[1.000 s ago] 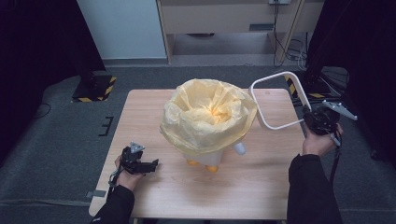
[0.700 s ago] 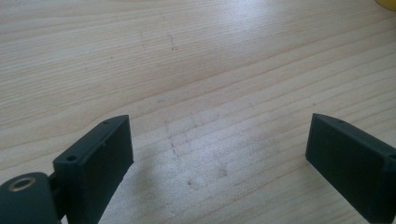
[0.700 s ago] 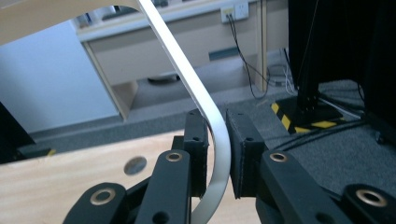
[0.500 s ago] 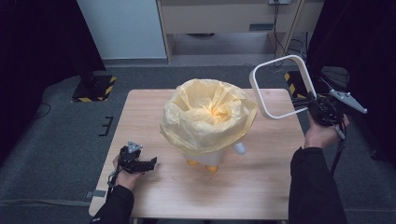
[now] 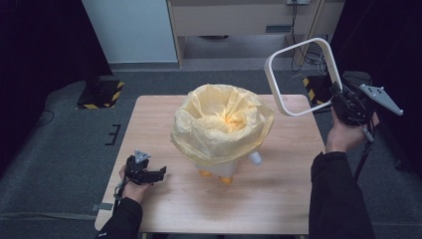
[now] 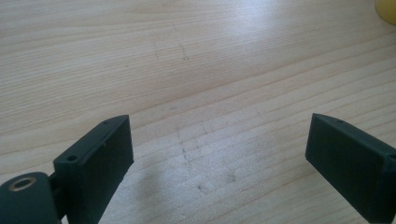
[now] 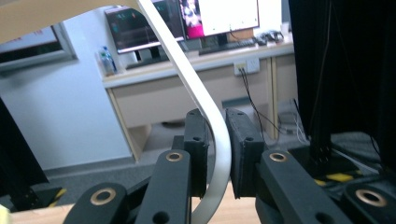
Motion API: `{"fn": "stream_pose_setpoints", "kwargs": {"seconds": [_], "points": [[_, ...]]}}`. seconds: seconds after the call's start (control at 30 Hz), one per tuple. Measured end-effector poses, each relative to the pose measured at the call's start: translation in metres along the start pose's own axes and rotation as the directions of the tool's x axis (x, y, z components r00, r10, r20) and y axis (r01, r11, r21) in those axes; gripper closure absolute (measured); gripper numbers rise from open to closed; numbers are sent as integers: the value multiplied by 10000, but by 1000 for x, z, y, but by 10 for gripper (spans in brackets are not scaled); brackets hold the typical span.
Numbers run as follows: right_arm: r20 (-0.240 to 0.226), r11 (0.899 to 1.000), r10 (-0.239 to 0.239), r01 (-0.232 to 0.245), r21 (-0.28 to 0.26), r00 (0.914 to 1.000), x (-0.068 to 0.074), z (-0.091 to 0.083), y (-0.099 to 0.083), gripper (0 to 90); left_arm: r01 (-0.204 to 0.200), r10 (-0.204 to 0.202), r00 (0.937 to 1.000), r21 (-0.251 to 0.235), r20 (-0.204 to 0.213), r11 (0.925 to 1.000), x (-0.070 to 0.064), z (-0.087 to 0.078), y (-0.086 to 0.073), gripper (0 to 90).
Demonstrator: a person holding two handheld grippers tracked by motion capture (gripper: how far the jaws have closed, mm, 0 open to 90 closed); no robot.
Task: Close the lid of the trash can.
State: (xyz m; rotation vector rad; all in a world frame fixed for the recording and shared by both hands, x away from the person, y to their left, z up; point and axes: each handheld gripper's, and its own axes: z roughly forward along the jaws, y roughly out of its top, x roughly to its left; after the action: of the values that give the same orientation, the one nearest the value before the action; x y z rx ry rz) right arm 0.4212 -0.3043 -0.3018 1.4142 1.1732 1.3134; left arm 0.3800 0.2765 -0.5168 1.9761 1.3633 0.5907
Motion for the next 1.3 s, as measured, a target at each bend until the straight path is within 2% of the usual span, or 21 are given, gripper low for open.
{"fn": "stream_pose_setpoints", "kwargs": {"seconds": [0.13,0.23,0.33,0.4,0.5,0.67,0.8,0.97,1.23,1.3], "points": [[-319,9994,-75,64,-330,9995,8,-4,9,797,252,-252,9997,-282,3,9993,1,-4,1,70],[-483,9981,-182,153,-592,9987,14,-6,14,797,670,-664,9977,-645,109,9957,2,-7,3,70],[-865,9966,-219,148,-815,9960,20,-8,17,797,750,-752,9972,-893,12,9932,4,-11,4,70],[-1289,9953,-256,132,-961,9913,24,-10,20,797,864,-868,9962,-1004,8,9912,4,-13,4,70],[-2091,9945,-288,68,-1049,9775,32,-11,24,799,948,-957,9954,-1186,-20,9884,5,-14,5,70],[-2965,9935,-425,89,-1136,9541,47,-13,27,802,983,-999,9950,-1312,-62,9865,5,-16,5,71],[-3251,9924,-535,141,-1222,9442,56,-14,29,802,1024,-1048,9944,-1443,-90,9842,6,-17,5,71],[-3716,9923,-538,80,-1235,9268,64,-14,30,802,1066,-1095,9939,-1556,-104,9821,6,-19,6,72],[-4552,9962,-497,116,-861,8890,78,-10,24,803,1079,-1119,9936,-1704,-145,9795,7,-20,6,73],[-4787,9971,-447,99,-751,8769,81,-9,22,803,1082,-1125,9935,-1715,-156,9792,7,-21,6,73]]}}
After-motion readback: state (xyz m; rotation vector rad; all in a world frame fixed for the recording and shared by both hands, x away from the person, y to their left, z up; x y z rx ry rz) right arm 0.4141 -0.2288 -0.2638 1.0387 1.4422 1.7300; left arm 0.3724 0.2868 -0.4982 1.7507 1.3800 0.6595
